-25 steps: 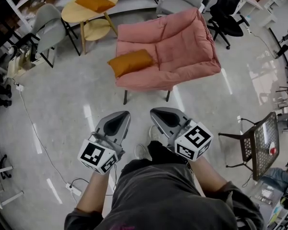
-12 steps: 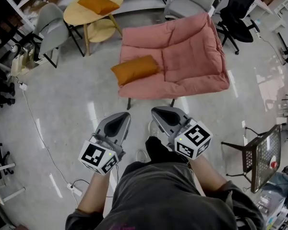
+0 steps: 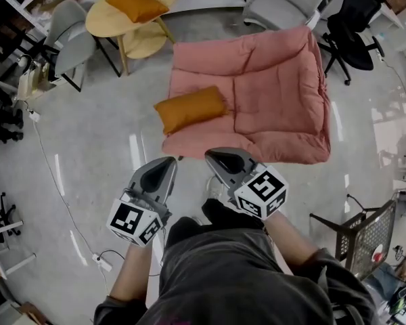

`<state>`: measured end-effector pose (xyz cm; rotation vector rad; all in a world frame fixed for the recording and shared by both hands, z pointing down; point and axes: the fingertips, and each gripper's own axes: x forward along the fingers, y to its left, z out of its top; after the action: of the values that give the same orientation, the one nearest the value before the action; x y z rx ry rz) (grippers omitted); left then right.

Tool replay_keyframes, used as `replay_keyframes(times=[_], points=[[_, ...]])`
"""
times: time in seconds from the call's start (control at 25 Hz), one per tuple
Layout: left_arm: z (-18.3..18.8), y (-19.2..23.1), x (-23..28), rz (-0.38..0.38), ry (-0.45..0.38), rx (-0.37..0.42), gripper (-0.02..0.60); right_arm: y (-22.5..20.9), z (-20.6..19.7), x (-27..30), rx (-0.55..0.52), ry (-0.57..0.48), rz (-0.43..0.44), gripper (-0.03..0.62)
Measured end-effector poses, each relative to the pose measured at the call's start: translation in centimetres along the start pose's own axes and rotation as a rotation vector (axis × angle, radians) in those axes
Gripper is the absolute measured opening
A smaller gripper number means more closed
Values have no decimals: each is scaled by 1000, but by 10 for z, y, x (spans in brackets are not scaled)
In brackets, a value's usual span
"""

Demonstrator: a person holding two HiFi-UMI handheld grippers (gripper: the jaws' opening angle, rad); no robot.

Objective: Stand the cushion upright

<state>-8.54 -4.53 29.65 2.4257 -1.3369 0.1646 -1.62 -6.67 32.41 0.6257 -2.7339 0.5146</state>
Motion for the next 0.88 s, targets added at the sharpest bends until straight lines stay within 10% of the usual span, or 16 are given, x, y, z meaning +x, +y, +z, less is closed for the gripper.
replay_keyframes(times=[0.6, 0.72, 0.88], points=[[-70, 102, 81, 74, 107, -113, 11, -103, -89, 186, -148, 233, 125, 20], [-94, 126, 94, 50, 125, -132, 11, -112, -127, 233, -209, 308, 141, 140], [-128, 170, 112, 43, 137, -149, 11, -129, -176, 291, -292, 384, 147, 141]])
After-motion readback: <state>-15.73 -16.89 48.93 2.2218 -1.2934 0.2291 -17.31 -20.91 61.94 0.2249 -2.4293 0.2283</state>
